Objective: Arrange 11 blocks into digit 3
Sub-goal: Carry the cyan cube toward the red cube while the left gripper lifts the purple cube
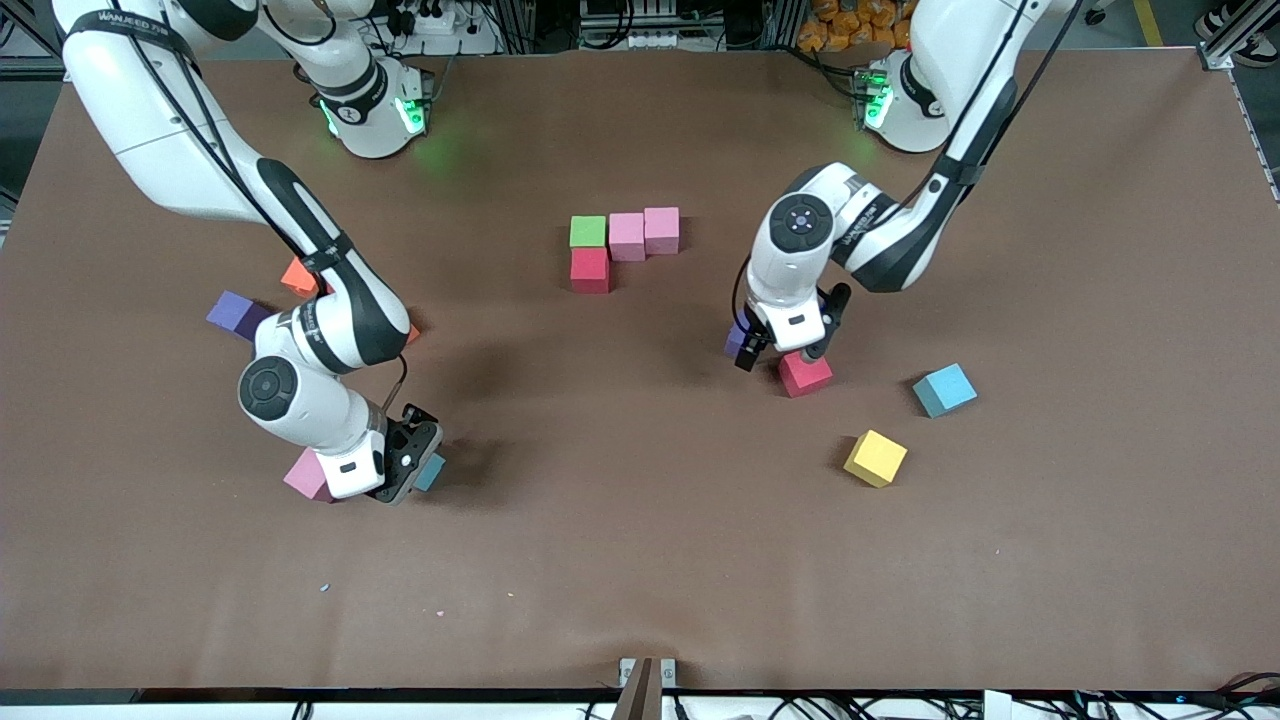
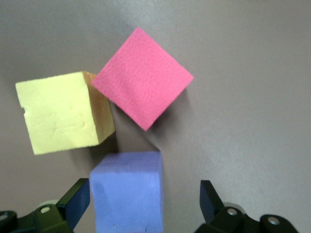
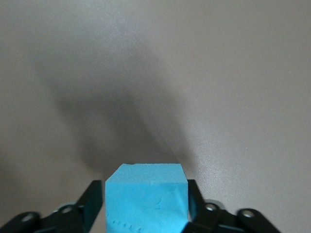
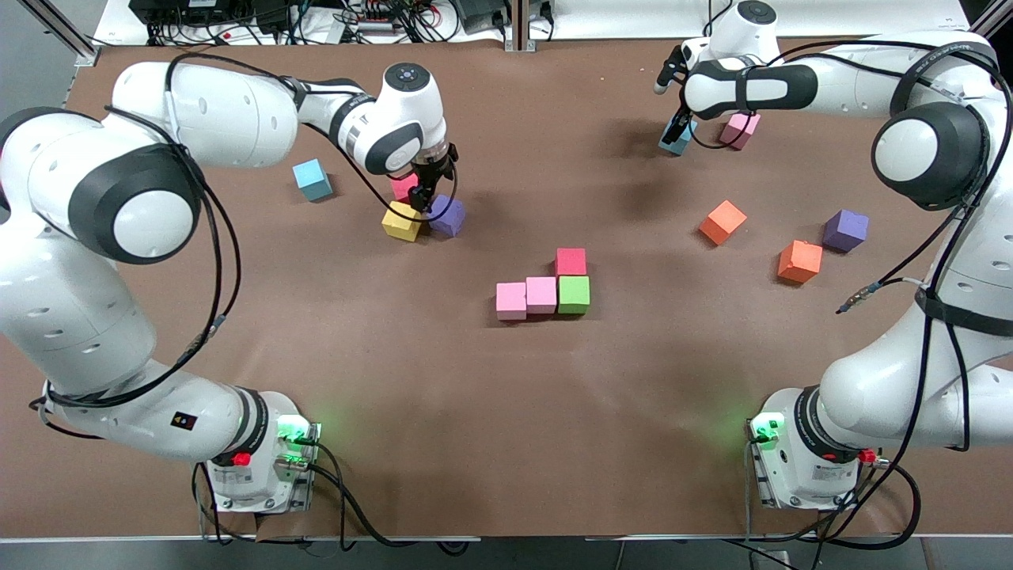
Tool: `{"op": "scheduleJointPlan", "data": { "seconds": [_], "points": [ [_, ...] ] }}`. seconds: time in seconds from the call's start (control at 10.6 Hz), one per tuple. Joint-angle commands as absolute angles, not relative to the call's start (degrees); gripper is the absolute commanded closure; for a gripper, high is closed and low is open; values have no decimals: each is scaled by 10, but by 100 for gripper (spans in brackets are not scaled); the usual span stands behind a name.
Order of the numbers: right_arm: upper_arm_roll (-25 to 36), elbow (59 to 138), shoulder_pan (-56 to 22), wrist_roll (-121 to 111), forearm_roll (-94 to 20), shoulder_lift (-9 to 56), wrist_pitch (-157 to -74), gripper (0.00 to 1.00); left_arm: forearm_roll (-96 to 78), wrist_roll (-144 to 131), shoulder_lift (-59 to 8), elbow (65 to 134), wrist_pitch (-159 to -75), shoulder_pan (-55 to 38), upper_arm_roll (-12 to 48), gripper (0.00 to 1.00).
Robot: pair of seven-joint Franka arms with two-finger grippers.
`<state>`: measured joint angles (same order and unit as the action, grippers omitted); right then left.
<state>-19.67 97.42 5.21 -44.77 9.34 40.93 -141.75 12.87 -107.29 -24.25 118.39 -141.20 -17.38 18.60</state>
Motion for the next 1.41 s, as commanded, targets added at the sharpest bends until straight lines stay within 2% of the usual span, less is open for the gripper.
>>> {"op": "scheduleJointPlan", "data": {
  "seconds": [0.0,0.09,0.56,0.66,0.75,0.85,0.94,1.32],
  "points": [
    [-195,980,49,-449,86,401,-1417,89,159,-1101,-272,1190,-1444,-176,191,0],
    [-196,980,48,-442,84,399,-1416,100,170,-1114,-284,1190,-1448,-179,191,0],
    [-197,1011,-9,-247,82,337,-1374,100,179,-1124,-301,1185,-1450,-181,191,0],
    [-197,1029,-29,-179,82,318,-1374,100,179,-1123,-303,1185,-1450,-178,192,14],
    [-197,1047,-48,-99,81,300,-1374,100,183,-1115,-302,1184,-1450,-171,193,70],
    [-197,1062,-69,-5,82,285,-1374,100,182,-1121,-302,1182,-1450,-171,193,95],
    [-197,1068,-90,67,82,278,-1374,100,178,-1124,-298,1180,-1449,-171,193,100],
    [-197,1118,-148,289,82,251,-1389,100,173,-1168,-297,1131,-1439,-135,191,100]
  ]
}}
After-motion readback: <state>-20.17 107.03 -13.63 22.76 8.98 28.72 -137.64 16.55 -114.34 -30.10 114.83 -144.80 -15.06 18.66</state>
